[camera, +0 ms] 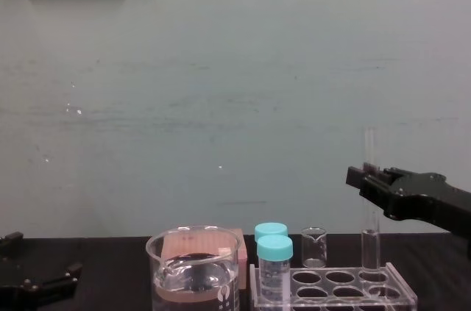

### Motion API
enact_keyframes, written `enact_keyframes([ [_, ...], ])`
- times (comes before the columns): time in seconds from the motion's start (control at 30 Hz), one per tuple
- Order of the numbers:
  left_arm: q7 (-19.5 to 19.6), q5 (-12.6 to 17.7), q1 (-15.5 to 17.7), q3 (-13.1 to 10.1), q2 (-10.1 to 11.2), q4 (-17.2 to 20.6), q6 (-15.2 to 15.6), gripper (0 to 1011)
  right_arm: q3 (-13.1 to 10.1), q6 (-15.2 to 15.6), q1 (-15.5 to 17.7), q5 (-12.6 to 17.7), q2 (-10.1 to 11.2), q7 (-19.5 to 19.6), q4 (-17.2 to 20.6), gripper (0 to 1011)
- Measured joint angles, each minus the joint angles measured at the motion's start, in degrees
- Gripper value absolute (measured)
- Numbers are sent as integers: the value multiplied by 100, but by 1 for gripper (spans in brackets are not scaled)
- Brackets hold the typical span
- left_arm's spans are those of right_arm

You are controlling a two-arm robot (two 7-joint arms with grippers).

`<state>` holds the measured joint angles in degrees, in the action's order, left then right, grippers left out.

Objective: Hold the test tube with one hand and immerse one end into the beaker, then return it to the test tube rack.

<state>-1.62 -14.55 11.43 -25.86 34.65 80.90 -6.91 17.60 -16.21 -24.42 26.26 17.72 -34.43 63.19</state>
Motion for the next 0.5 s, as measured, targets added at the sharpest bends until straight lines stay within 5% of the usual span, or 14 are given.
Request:
enact_keyframes([
  [0.5,0,0,0,0,0,0,0,1000,8,51,-50,-5,-11,-14,-178,241],
])
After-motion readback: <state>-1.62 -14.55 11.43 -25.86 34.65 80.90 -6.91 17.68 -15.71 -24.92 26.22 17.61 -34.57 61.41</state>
